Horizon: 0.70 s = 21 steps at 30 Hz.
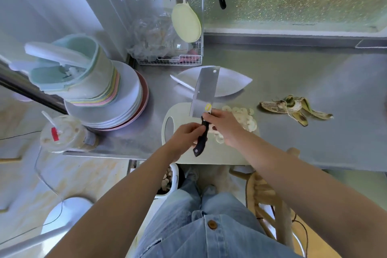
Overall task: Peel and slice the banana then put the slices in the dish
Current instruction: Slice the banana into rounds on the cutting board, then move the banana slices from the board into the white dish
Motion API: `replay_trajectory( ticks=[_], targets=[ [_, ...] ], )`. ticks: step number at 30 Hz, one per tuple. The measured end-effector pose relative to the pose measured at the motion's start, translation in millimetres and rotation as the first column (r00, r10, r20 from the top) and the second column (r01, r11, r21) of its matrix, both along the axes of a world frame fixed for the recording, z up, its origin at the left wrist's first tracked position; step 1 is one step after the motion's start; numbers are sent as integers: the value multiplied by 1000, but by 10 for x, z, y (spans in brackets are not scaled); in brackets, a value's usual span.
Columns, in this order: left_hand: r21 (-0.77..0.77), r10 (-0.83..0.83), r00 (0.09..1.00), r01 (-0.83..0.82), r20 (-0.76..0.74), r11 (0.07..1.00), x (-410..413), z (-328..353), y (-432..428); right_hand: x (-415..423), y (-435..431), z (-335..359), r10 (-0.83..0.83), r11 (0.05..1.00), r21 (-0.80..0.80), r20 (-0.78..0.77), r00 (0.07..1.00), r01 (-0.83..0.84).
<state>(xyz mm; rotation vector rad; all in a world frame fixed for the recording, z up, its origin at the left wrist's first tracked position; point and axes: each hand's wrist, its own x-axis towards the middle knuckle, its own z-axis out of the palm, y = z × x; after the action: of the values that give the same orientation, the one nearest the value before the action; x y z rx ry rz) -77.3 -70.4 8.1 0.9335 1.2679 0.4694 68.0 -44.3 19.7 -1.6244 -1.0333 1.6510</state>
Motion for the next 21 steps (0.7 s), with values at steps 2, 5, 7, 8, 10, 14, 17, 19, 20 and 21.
replay_trajectory(
  ticks=[2,5,7,8,10,14,17,19,20,21],
  targets=[
    [85,98,994,-94,-46,992,-81,-10,-86,-148,2,16,110,994,11,18,994,-110],
    [147,220,966,-200,-134,969,-226,-39,-174,-328,-27,-26,198,980,-26,15,980,-198],
    [179,264,935,-225,-237,958,-327,-93,-237,-395,-63,-55,216,975,-53,17,976,-215],
    [213,282,908,-222,-312,951,-380,-114,-268,-409,-82,-73,221,974,-59,24,975,-220],
    [285,298,816,-171,-495,943,-497,-169,-321,-391,-122,-124,252,967,-45,75,965,-249],
    [281,260,679,-82,-687,956,-697,-257,-346,-268,-174,-223,376,923,-25,261,889,-383],
    [232,192,664,-28,-722,972,-728,-324,-312,-184,-206,-263,460,878,-44,346,817,-476],
    [219,160,654,8,-739,976,-729,-368,-303,-129,-229,-298,490,858,-55,384,783,-510],
    [213,141,645,35,-751,976,-735,-387,-301,-103,-239,-320,512,840,-62,420,749,-540],
    [207,127,633,55,-763,977,-745,-410,-301,-80,-248,-342,537,816,-71,462,706,-574]
  ],
)
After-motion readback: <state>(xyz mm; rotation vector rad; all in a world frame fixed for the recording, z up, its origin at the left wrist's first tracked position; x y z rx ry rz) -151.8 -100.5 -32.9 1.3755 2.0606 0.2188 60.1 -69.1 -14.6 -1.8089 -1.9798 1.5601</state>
